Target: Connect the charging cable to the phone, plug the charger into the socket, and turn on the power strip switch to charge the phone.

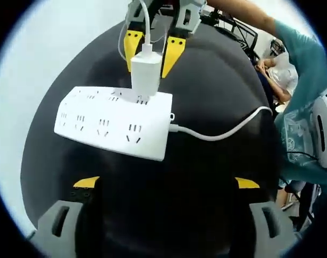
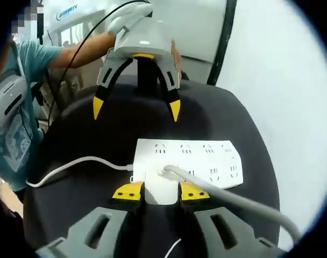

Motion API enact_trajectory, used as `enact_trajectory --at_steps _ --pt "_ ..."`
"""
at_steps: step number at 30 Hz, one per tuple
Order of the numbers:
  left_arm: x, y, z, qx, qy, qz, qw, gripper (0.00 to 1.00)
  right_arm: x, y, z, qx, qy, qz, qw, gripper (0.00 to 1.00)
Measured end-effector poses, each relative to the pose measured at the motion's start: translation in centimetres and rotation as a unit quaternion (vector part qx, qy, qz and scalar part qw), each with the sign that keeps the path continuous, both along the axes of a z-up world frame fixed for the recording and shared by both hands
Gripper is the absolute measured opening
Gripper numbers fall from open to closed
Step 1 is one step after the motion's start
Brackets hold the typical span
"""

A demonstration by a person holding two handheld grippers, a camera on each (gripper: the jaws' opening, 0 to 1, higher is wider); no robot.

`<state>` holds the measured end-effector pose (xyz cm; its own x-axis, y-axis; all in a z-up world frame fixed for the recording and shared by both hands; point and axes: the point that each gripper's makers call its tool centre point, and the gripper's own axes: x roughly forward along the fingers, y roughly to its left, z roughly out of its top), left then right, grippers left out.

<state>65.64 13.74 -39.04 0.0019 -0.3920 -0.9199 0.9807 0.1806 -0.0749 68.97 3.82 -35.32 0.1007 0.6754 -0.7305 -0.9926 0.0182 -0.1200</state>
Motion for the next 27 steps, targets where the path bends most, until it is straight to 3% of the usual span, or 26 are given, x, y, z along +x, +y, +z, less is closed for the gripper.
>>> enact_trajectory --at_steps 11,23,27 --pt "-0.1 0.2 -0.2 0.004 -0.008 -0.005 1.0000 0.91 1.3 -0.2 0.2 -0.002 0.008 -0.004 1.0000 0.21" --pt "-0.2 0.0 -0.7 0.006 -0.010 -0.007 0.9999 0.89 0.3 0.3 -0.3 -0.006 0.017 0.004 0.9998 0.21" --pt "-0.4 -0.2 -0.8 0.006 -0.009 -0.008 0.9999 0.89 1.0 0.2 -0.2 -0.017 0.027 -0.001 0.9995 0.20"
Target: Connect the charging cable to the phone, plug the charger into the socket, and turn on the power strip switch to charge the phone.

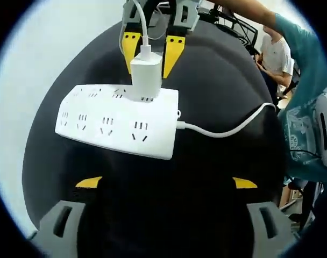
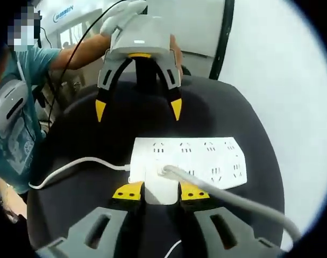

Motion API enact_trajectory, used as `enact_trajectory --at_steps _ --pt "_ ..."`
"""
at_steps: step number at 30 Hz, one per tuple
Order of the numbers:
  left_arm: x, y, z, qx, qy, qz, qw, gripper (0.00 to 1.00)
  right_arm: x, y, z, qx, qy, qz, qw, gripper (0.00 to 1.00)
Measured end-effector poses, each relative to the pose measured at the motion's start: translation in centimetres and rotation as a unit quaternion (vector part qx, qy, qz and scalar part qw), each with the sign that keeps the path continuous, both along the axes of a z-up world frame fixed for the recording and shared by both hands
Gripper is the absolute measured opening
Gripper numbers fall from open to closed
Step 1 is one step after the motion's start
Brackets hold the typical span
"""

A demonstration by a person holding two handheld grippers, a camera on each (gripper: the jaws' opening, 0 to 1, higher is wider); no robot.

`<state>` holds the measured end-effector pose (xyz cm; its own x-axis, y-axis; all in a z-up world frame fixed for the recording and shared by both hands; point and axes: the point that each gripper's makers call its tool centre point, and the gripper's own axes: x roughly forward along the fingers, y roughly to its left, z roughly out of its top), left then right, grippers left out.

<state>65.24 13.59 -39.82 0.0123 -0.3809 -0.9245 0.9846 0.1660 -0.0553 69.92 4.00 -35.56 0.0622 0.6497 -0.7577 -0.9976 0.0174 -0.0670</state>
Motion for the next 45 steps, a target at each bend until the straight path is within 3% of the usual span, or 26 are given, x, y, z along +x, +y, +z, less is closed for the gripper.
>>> enact_trajectory --at_steps 4,5,11,15,20,25,28,33,38,43,45 --pt "0.0 0.0 0.1 0.001 -0.005 -0.003 1.0000 0.88 0.1 0.0 -0.7 -0.019 0.000 0.000 0.9998 0.20" --pt "0.0 0.0 0.1 0.001 -0.006 -0.002 1.0000 0.88 0.1 -0.2 -1.3 -0.038 -0.014 0.013 0.9991 0.20" --pt "0.1 0.0 -0.2 0.001 -0.008 -0.003 1.0000 0.87 0.1 0.0 -0.8 -0.057 0.004 0.006 0.9984 0.19" --pt "-0.2 -0.1 -0.3 -0.004 -0.003 -0.003 1.0000 0.87 0.3 0.0 -1.0 -0.036 -0.033 0.033 0.9983 0.22" --pt "-0.5 -0.3 -0.3 -0.005 -0.002 -0.004 1.0000 0.87 -0.4 0.4 0.2 0.002 -0.004 0.004 1.0000 0.26" --pt "-0.5 -0.2 0.4 -0.006 -0.011 -0.004 0.9999 0.85 -0.2 0.3 1.3 0.006 -0.021 0.003 0.9998 0.27" --pt "-0.5 -0.3 0.6 -0.007 -0.013 -0.002 0.9999 0.85 0.0 -0.2 2.4 0.015 -0.030 0.001 0.9994 0.25" --pt "-0.6 -0.3 0.6 -0.005 -0.015 -0.003 0.9999 0.85 0.0 -0.3 2.5 0.013 -0.030 -0.008 0.9994 0.09" --pt "-0.6 -0.3 0.4 -0.007 -0.014 0.000 0.9999 0.84 -0.3 0.0 1.7 -0.001 -0.028 0.000 0.9996 0.07" --pt "0.0 0.0 0.5 -0.001 -0.018 0.000 0.9998 0.83 -0.4 0.2 1.7 -0.008 -0.008 -0.004 0.9999 0.05" --pt "0.0 -0.1 0.5 -0.005 -0.019 -0.001 0.9998 0.83 -0.4 0.0 1.4 -0.028 -0.007 -0.001 0.9996 0.05"
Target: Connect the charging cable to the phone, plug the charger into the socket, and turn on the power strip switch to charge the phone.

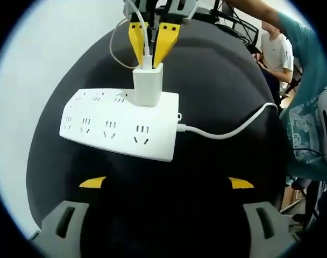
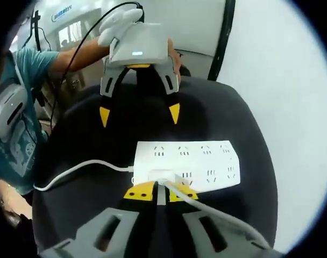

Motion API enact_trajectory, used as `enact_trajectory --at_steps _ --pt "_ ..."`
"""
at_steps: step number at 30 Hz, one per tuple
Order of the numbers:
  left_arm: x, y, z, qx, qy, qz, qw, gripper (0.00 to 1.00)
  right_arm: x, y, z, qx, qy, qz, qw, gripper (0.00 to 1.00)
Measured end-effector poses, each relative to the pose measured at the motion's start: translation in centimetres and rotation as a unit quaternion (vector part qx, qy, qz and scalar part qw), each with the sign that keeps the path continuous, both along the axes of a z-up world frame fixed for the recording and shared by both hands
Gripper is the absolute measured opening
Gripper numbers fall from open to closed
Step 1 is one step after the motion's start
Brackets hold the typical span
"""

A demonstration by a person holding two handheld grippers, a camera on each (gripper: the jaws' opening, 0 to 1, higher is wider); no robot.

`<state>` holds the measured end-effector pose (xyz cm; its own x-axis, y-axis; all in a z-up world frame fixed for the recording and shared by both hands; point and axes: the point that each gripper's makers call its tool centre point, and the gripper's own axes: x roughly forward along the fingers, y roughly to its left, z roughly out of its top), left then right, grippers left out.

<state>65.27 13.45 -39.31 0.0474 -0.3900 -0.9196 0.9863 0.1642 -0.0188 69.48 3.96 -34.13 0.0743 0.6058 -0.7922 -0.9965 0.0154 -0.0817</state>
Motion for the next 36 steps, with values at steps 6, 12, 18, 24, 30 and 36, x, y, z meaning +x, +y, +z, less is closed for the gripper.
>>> enact_trajectory --at_steps 6,12,18,24,30,36 --pt "-0.1 -0.8 -0.1 -0.008 0.004 -0.003 1.0000 0.81 0.1 0.2 -0.1 -0.019 0.015 -0.011 0.9996 0.05" --pt "-0.4 -1.5 0.1 -0.033 0.004 -0.003 0.9995 0.80 -0.2 0.7 -0.6 -0.021 0.036 -0.024 0.9988 0.06" --pt "-0.6 -1.2 0.1 -0.027 0.001 -0.001 0.9996 0.78 -0.2 0.7 -0.4 -0.039 0.047 -0.041 0.9973 0.06" --pt "-1.6 -1.1 1.0 -0.015 0.007 0.016 0.9997 0.80 0.2 0.5 -0.1 -0.029 0.020 -0.031 0.9989 0.06" --pt "-2.1 0.0 3.2 0.013 -0.018 0.022 0.9995 0.83 -2.2 -0.3 0.3 0.005 0.065 -0.069 0.9955 0.35" --pt "-3.0 -0.3 5.0 -0.013 -0.020 0.033 0.9992 0.82 -2.9 -2.5 1.5 -0.002 0.004 -0.061 0.9981 0.31"
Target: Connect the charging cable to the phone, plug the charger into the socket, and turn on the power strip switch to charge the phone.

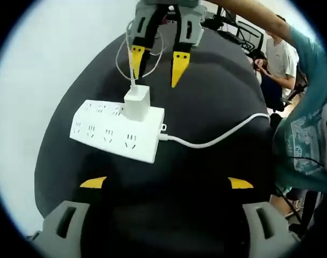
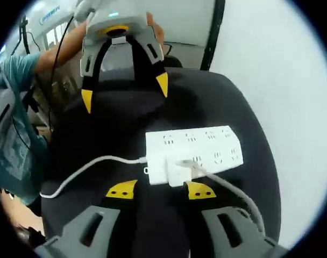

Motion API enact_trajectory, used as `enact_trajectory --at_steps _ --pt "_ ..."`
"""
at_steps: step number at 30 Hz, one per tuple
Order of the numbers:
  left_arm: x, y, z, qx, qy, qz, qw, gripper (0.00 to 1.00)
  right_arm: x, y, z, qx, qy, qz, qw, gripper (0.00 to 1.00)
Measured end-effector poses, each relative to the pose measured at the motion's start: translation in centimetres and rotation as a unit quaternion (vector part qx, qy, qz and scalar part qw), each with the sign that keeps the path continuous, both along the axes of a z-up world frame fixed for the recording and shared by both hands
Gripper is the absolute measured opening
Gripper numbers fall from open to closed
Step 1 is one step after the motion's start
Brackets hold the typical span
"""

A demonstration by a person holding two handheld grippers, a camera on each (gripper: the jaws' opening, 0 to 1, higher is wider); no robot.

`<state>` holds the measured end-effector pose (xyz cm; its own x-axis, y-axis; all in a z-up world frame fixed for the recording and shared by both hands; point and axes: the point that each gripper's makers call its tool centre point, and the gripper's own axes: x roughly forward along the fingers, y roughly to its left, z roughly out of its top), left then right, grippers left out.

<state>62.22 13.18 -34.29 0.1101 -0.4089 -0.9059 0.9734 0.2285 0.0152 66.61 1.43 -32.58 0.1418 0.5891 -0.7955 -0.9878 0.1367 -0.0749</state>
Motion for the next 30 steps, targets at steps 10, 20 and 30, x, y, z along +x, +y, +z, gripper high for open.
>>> enact_trajectory --at_steps 10,20,30 --pt "-2.8 -0.3 1.3 -0.036 0.009 0.042 0.9984 0.82 -5.8 -1.7 6.0 0.095 0.020 -0.014 0.9952 0.34" --pt "-5.7 -0.6 2.6 -0.084 -0.051 0.084 0.9916 0.83 -8.9 -6.7 9.8 0.182 -0.087 -0.072 0.9768 0.38" --pt "-7.3 -0.5 -0.7 -0.079 -0.035 0.086 0.9926 0.82 -9.0 -4.4 1.2 0.211 -0.074 -0.156 0.9621 0.47"
